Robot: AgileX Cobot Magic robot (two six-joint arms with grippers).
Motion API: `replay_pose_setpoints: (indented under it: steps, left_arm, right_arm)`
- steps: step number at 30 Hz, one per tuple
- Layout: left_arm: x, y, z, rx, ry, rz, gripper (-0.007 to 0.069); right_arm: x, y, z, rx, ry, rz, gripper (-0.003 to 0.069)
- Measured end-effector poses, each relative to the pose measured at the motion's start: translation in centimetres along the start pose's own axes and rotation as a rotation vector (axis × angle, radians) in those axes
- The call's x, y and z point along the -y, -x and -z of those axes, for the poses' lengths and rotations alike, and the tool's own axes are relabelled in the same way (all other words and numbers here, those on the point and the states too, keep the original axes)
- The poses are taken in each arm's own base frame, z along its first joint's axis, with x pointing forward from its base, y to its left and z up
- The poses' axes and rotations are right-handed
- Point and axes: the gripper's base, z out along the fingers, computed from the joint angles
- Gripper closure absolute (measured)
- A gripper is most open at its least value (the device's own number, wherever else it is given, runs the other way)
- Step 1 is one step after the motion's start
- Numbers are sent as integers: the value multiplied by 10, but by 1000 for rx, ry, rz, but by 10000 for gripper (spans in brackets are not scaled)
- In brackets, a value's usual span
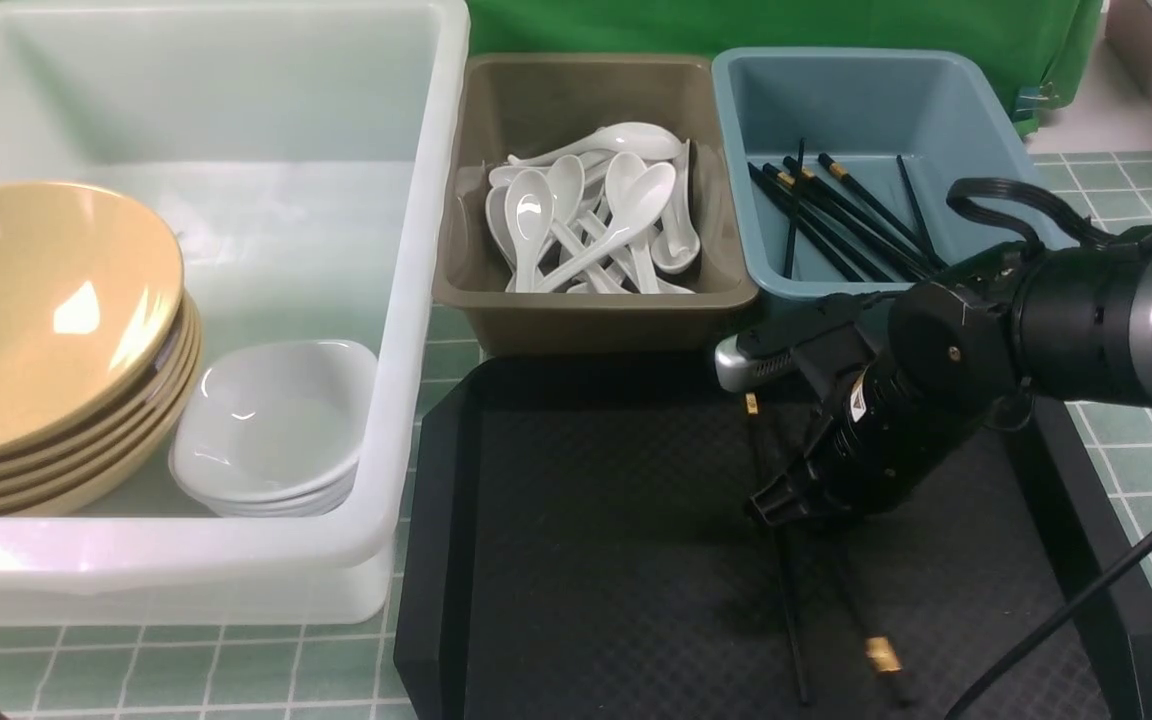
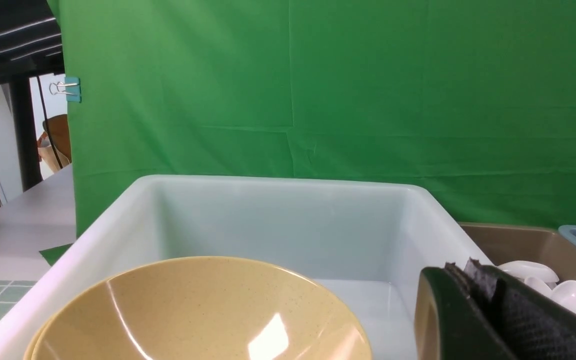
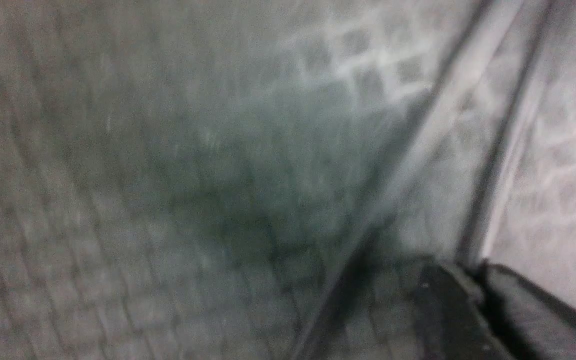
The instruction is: On blue table put chopsticks spoon bowls plates into blue grey white boxes.
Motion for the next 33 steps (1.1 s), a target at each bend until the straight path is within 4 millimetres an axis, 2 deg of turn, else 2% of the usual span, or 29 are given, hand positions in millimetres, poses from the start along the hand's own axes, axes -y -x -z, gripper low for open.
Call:
replay_pose_setpoints:
  steps: [2, 6, 9, 10, 11, 12, 13, 17, 19, 20, 21, 23, 24, 25, 26, 27, 29, 31, 33]
  left_arm:
    - [0, 0, 0, 0, 0, 1, 619]
    - [0, 0, 0, -1, 0, 2, 619]
    - [0, 0, 0, -1, 0, 3, 619]
    - [0, 0, 0, -1, 0, 3, 619]
    - [0, 0, 0, -1, 0, 3, 619]
    - [0, 0, 0, -1, 0, 3, 619]
    - [0, 0, 0, -1, 0, 3, 619]
    - [0, 0, 0, -1, 0, 5, 619]
    - [0, 0, 0, -1, 0, 5, 619]
    - [0, 0, 0, -1, 0, 5, 619]
    - [0, 0, 0, -1, 0, 5, 619]
    - [0, 0, 0, -1, 0, 5, 619]
    - [0, 0, 0, -1, 0, 5, 619]
    - [0, 0, 0, -1, 0, 5, 619]
    - [1, -1, 0, -11, -7, 6, 619]
    - [1, -1, 0, -14, -8, 6, 619]
    - [1, -2, 0, -25, -16, 6, 619]
    - [2, -3, 0, -32, -20, 6, 619]
    - [2, -3, 0, -32, -20, 6, 619]
  right_arm:
    - [0, -5, 5, -38, 3, 36, 594]
    - [0, -16, 23, -94, 9, 71, 602]
    - [0, -16, 54, -3, 8, 89, 603]
    - [0, -14, 67, 58, 6, 100, 603]
    - [1, -11, 93, 203, -4, 124, 603]
    - [1, -10, 102, 252, -12, 136, 603]
    - [2, -5, 119, 383, -30, 150, 603]
    - [15, 22, 151, 808, -118, 187, 603]
    - [32, 46, 150, 1050, -166, 169, 603]
    - [40, 54, 146, 1112, -185, 157, 603]
    - [45, 61, 144, 1165, -196, 149, 603]
    - [63, 82, 121, 1198, -211, 107, 603]
    - [66, 84, 119, 1199, -213, 95, 603]
    - [78, 94, 101, 1171, -213, 60, 601]
    - [92, 105, 75, 1088, -199, 0, 595]
    - [95, 108, 66, 1060, -194, -13, 592]
    - [105, 112, 39, 893, -178, -72, 565]
    - [108, 113, 28, 752, -170, -102, 514]
    - [110, 115, 35, 676, -172, -112, 447]
